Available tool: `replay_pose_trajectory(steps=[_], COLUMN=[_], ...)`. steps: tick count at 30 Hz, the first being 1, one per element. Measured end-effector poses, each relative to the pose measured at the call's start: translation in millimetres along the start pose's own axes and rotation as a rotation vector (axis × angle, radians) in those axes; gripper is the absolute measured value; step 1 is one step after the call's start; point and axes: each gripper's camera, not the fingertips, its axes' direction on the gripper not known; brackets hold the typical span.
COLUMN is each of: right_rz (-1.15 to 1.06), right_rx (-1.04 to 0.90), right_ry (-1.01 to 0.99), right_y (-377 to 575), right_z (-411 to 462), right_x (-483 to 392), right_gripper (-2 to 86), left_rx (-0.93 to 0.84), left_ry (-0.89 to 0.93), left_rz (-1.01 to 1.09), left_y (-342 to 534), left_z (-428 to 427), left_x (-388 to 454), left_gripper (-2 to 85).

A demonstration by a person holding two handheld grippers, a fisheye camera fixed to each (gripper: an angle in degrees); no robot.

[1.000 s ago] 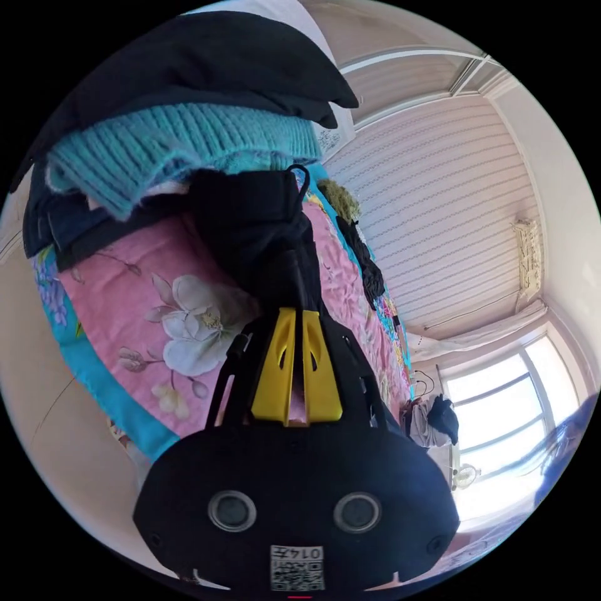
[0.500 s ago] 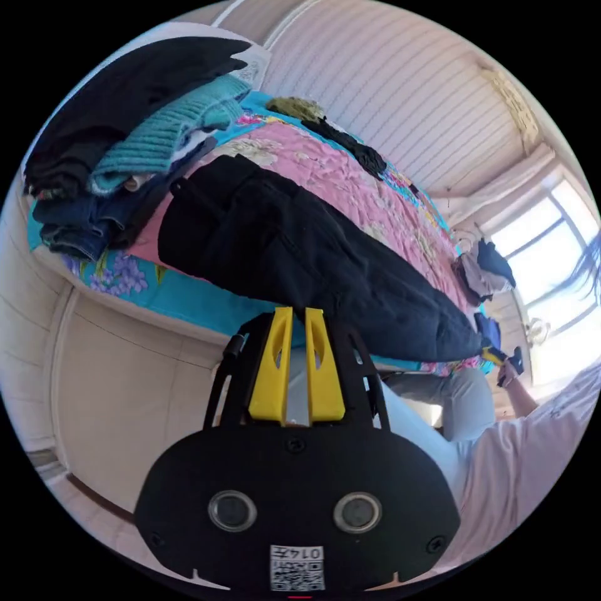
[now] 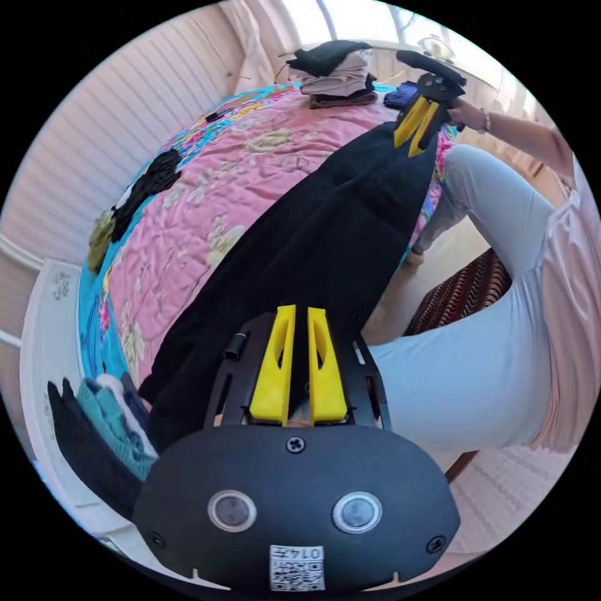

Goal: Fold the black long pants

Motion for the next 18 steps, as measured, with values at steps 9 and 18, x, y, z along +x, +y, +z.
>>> replay_pose_trajectory(steps=[9,18], right_rz=[0.125,0.161], right_rx=[-0.015,0.073], right_ry=[-0.092,-0.188], right_y=[-58.1,-46.6], right_z=[62.8,56.0], right_x=[-24.2,-27.0], right_gripper=[7.6,0.7], left_rx=[-0.131,-0.075], left_ry=[0.081,0.051], left_rz=[0.050,0.015], left_y=[-50.0,-61.7], left_z=[96.9,125.9], left_x=[3.6,18.3], left_gripper=[8.6,0.1])
